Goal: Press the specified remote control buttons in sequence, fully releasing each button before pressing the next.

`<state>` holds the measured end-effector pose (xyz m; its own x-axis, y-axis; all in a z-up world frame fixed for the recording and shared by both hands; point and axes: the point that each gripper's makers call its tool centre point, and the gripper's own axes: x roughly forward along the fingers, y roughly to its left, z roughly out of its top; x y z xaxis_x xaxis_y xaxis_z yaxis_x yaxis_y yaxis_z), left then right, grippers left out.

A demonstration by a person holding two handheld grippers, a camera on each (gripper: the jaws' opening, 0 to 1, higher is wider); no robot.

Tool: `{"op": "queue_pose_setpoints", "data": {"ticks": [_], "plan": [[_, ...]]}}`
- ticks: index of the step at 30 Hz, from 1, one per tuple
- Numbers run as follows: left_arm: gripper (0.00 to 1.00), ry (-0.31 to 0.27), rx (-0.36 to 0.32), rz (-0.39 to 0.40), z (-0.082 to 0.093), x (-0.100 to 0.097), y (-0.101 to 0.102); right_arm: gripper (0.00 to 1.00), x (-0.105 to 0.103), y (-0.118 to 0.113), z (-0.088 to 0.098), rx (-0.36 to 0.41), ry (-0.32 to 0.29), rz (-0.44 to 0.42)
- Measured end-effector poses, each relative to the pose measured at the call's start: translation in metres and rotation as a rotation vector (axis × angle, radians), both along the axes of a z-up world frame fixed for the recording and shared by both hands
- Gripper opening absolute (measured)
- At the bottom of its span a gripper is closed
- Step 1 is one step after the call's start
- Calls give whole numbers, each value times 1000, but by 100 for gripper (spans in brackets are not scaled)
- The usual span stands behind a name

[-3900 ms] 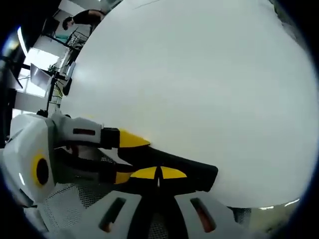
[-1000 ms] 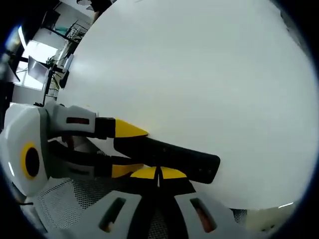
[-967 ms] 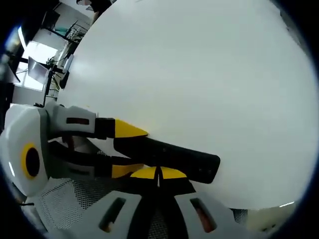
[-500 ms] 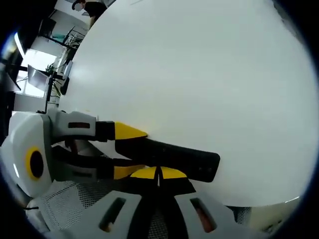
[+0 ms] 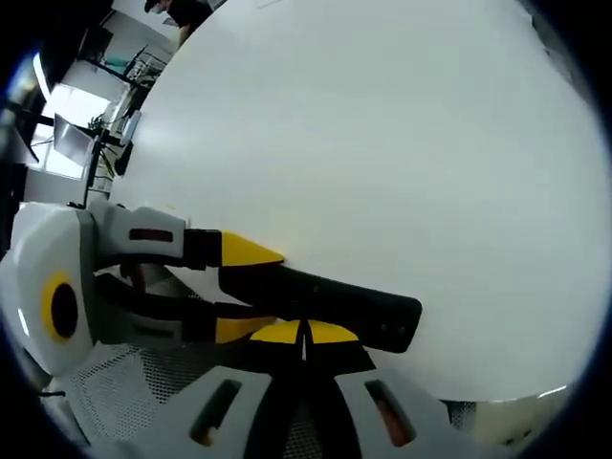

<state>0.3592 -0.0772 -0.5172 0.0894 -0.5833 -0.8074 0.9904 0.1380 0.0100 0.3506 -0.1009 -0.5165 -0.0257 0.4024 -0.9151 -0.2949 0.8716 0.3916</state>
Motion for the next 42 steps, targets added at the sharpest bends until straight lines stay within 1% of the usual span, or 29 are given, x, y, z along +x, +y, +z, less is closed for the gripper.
{"op": "queue_pose_setpoints", "data": {"ticks": [3, 9, 17, 23, 25, 28, 29, 31, 33, 35, 42], "plan": [[25, 3, -2, 1, 0, 0, 0, 0, 0, 0, 0, -9, -5, 15], [25, 2, -3, 0, 0, 0, 0, 0, 0, -1, -1, -7, -5, 12], [25, -4, -4, -5, 0, 0, 0, 0, 0, -1, 0, 5, 22, -20], [25, -5, -12, -8, 0, 0, 0, 0, 1, -1, 0, 3, 21, -9], [25, -4, -17, -10, 0, 0, 0, 0, 1, 0, 0, 14, 24, -19], [25, -3, -19, -11, 0, 0, 0, 0, 3, 5, 4, 57, 21, -37], [25, -3, -19, -11, 0, -1, 0, 0, 5, 8, 7, 82, 11, -43], [25, -2, -18, -9, 0, 0, 0, 0, 6, 11, 8, 99, -3, -42], [25, 7, -22, -5, 0, -2, -1, 0, 7, 12, 7, 94, -23, -35], [25, 5, -20, -7, 0, -1, -1, 0, 11, 11, 6, 73, -73, -2], [25, 5, -21, -8, 0, -2, -1, 0, 12, 13, 4, 59, -91, 44]]}}
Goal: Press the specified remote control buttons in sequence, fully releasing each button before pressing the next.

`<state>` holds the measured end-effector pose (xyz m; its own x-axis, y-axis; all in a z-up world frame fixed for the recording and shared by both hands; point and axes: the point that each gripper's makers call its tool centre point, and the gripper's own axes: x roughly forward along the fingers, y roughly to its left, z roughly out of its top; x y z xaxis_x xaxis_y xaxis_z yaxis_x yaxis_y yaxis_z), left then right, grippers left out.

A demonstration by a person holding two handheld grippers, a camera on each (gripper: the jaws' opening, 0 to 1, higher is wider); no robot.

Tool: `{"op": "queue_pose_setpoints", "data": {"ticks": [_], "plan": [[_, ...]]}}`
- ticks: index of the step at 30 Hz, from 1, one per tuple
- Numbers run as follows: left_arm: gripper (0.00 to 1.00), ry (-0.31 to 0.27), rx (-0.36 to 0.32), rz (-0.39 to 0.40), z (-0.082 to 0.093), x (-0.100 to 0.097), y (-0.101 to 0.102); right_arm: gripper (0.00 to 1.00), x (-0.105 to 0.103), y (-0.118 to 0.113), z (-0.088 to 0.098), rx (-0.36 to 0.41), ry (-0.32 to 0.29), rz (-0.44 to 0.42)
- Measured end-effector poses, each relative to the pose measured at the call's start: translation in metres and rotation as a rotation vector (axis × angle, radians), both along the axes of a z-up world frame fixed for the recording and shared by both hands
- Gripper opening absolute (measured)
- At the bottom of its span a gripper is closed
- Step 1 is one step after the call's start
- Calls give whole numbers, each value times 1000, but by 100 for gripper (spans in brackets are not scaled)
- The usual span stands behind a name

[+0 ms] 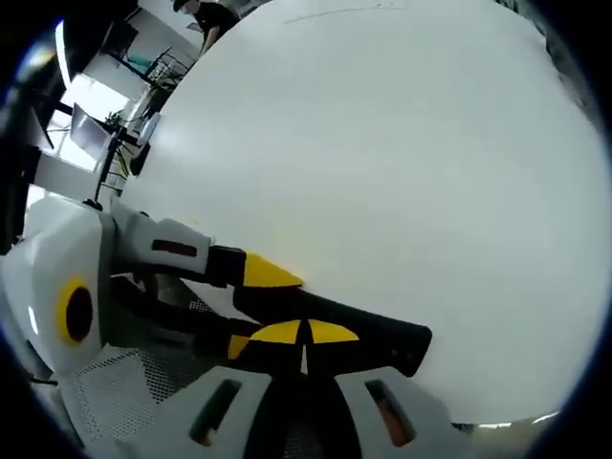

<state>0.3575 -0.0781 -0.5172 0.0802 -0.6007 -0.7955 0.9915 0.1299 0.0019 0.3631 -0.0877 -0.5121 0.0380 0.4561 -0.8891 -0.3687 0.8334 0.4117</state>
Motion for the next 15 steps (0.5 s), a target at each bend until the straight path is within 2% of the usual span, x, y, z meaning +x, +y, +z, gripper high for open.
{"op": "queue_pose_setpoints", "data": {"ticks": [15], "plan": [[25, 1, 2, -1, 0, 0, 0, 0, 2, 0, 0, -8, -23, 28]]}}
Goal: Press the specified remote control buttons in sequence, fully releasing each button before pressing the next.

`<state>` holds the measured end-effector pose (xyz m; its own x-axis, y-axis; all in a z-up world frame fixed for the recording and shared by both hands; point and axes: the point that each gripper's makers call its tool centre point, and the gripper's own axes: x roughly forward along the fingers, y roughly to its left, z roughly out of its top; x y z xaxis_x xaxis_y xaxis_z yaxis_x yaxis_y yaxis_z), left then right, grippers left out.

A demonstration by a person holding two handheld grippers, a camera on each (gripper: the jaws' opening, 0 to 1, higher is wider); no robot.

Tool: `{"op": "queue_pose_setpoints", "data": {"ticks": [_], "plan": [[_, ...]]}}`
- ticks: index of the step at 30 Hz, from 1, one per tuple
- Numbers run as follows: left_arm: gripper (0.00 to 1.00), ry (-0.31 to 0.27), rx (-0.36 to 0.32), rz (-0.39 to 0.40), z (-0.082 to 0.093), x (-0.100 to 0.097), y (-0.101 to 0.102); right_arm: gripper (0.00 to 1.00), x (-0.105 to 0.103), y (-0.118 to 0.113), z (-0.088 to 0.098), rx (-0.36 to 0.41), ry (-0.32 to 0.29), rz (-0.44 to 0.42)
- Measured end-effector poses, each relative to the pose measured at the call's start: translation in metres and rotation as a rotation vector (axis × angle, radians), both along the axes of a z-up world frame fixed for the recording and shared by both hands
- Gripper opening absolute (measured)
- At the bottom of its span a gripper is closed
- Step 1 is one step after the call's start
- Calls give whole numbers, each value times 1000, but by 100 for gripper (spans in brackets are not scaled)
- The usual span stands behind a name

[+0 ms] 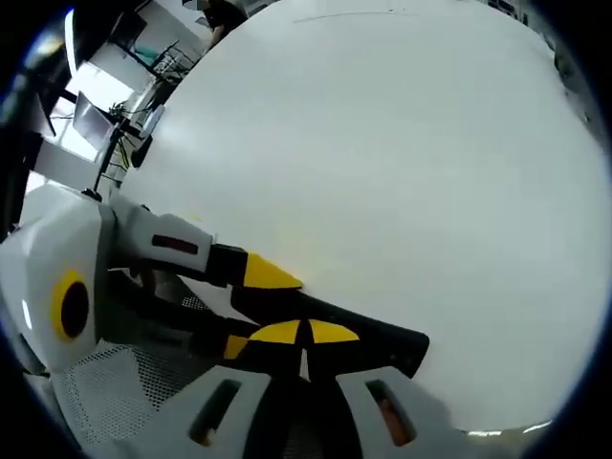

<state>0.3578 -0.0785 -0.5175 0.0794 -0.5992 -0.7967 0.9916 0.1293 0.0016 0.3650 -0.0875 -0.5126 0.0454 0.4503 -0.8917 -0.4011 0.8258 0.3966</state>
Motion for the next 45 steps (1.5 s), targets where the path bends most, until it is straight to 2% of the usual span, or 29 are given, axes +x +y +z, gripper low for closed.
{"op": "queue_pose_setpoints", "data": {"ticks": [6, 15, 26, 35, 40, 43, 45], "plan": [[25, 1, 0, 1, 0, 0, 0, 0, 1, 0, -1, -14, -16, 16], [25, 2, 0, 3, 0, 0, 0, 0, 2, 0, -2, -47, -76, 79], [25, 1, -2, 3, 0, 0, 0, 0, 0, -3, 0, 7, 5, -29], [25, 3, -6, 5, 0, 0, 0, 0, 1, -2, -1, -10, -13, -5], [25, 3, -9, 4, 0, 0, 0, 0, 0, 0, -2, -39, -68, 55], [25, 3, -10, 8, 0, 0, -1, 0, -2, 0, -1, -42, -69, 57], [25, 2, -13, 9, 0, 0, -1, 0, -1, -1, -1, -38, -48, 40]]}}
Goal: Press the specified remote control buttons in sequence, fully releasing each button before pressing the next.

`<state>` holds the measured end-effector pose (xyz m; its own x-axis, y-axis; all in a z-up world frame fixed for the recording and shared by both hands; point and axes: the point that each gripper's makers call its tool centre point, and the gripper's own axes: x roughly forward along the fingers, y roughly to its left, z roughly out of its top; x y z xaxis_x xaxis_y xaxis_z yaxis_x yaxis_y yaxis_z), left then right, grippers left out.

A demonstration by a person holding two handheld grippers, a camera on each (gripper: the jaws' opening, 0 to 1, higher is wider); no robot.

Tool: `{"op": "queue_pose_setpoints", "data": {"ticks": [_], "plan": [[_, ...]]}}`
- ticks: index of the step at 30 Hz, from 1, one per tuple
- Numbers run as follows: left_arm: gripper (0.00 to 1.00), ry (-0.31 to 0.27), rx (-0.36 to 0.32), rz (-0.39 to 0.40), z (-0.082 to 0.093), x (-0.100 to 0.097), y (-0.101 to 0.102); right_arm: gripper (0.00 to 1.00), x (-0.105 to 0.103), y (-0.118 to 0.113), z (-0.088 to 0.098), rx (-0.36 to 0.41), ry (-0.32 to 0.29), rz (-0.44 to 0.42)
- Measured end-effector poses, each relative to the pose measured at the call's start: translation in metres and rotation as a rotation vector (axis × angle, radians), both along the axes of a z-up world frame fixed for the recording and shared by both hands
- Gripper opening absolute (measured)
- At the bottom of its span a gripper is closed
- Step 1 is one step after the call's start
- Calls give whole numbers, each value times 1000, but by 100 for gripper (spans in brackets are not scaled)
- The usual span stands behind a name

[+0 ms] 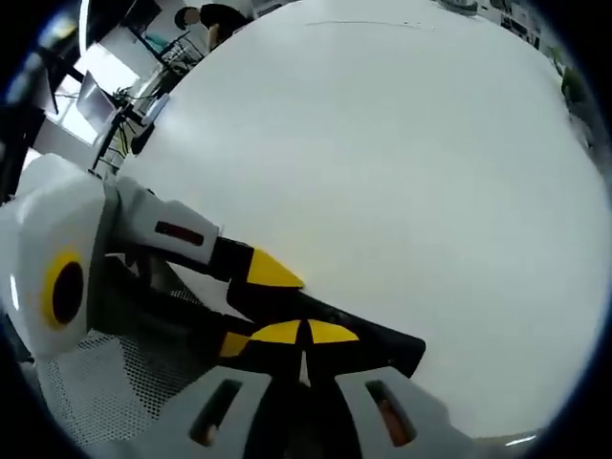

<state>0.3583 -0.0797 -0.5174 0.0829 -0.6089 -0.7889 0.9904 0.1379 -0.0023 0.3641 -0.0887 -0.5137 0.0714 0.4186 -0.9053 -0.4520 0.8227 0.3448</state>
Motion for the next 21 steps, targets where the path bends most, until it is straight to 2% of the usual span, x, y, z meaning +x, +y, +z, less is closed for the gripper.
{"op": "queue_pose_setpoints", "data": {"ticks": [5, 11, 21], "plan": [[25, -1, -3, -4, 0, 0, 0, 0, 0, 0, 0, 15, 30, -33], [25, -3, -9, -20, 0, 0, 0, 0, 1, 1, 1, 8, 17, -21], [25, -2, -9, -16, 0, 0, 0, 0, 0, 12, 3, 65, 38, -23]]}}
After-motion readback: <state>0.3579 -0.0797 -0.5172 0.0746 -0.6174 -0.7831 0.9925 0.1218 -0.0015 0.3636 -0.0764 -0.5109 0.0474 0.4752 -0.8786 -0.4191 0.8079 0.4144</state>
